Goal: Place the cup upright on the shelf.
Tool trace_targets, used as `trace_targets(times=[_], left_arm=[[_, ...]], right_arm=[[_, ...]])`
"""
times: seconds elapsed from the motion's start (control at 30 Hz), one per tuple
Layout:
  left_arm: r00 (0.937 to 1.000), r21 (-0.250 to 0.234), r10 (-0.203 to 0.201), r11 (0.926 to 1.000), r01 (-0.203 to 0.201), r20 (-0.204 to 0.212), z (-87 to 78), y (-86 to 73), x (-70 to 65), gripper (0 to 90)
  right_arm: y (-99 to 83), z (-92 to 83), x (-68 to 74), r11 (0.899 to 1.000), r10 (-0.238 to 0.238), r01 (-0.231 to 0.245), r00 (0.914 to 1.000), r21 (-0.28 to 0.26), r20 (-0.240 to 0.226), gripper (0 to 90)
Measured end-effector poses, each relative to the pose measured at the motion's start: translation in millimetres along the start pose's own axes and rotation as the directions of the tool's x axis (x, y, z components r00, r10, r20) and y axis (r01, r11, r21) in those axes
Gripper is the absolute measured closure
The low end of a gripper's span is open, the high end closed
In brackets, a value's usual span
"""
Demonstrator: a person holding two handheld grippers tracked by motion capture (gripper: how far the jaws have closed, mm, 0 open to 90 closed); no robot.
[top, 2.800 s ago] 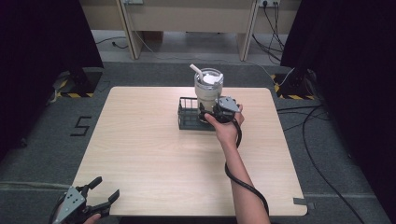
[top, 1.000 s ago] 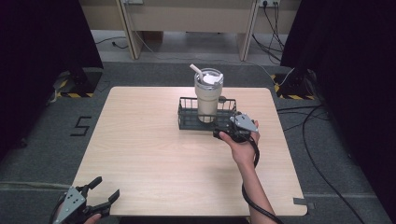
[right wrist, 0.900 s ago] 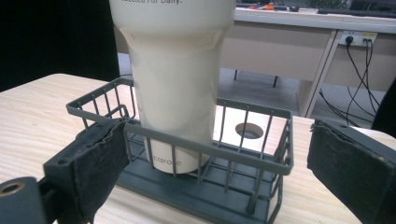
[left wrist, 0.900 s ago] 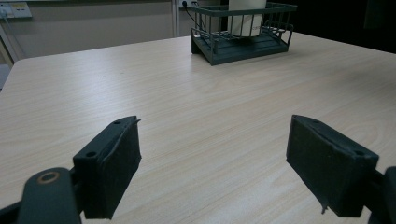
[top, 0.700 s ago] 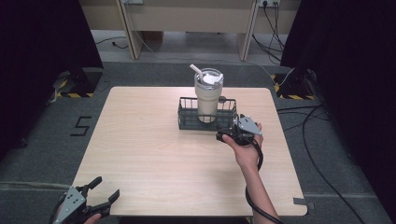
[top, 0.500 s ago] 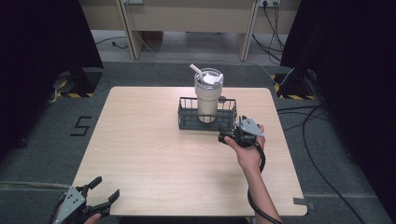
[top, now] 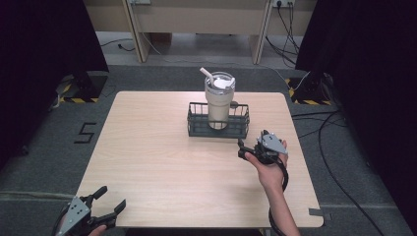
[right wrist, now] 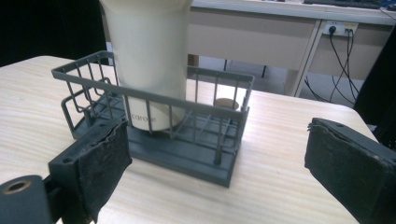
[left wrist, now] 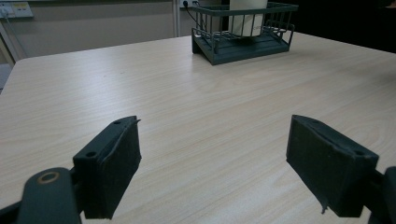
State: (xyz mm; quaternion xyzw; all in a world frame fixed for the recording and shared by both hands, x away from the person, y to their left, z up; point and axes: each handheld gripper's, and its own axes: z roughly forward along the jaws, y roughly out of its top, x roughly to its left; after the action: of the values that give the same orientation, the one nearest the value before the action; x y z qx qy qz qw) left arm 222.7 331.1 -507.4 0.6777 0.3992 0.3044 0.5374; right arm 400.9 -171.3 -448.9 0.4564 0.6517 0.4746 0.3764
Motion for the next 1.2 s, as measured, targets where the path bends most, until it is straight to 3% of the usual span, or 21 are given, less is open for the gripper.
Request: trace_targets(times=[1.2], left_arm=[[1.0000, 0.003, 0.006, 1.0000, -0.005, -0.001, 0.1, -0.1, -0.2, 17.0]], right_arm=[[-50.8, -56.2, -48.1, 0.997, 0.056, -0.063, 0.9916, 0.055, 0.117, 9.0]])
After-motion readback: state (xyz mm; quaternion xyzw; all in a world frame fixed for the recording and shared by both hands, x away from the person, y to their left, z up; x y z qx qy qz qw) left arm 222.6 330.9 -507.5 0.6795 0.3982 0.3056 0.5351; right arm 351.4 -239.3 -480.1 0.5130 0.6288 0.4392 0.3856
